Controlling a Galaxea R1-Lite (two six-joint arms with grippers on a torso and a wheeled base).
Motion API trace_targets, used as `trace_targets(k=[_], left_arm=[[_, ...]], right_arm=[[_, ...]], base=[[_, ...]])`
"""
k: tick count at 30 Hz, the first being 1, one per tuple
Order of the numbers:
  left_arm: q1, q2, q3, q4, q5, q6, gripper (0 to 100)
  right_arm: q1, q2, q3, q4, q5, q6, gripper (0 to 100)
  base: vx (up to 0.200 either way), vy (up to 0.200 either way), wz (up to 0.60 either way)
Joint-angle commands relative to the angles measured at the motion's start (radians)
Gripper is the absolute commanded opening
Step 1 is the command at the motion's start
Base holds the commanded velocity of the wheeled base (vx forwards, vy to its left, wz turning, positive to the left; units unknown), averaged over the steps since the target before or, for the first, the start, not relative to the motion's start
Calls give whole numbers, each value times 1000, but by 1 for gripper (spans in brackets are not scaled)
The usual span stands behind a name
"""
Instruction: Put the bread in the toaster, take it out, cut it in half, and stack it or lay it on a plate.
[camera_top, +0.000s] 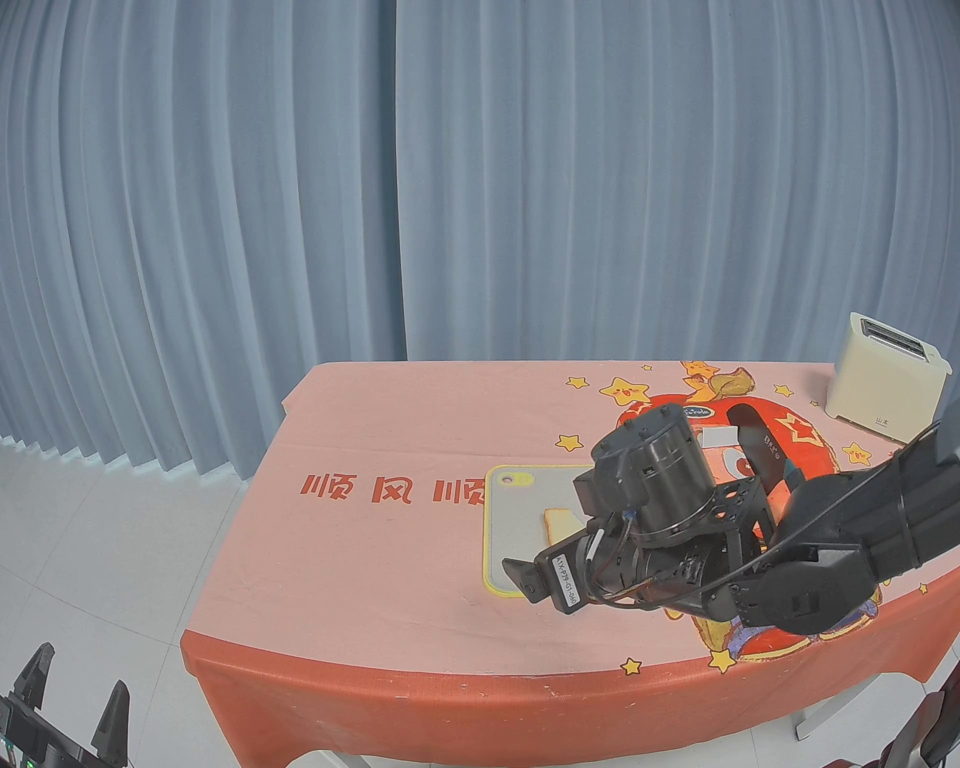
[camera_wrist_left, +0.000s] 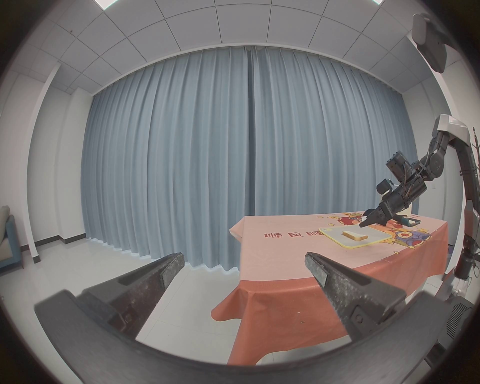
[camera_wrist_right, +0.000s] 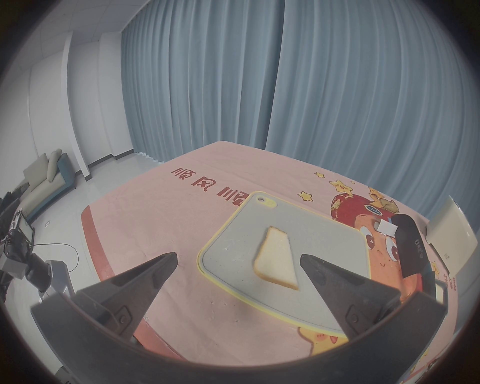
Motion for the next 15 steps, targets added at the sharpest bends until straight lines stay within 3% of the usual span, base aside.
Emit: trace_targets(k=[1,5,10,15], left_arm=[[1,0,18,0,0,0,100],[-1,0,18,0,0,0,100],[1,0,18,0,0,0,100],[1,0,18,0,0,0,100]], right_arm=[[10,45,-5,1,0,6,100],[1,78,-20,-12,-6,9,100],[9,107,-58,-33,-26,104,100],[-2,130,-77,-35,-27,116,100]], base=[[0,0,0],[0,0,0],[0,0,0],[0,0,0]])
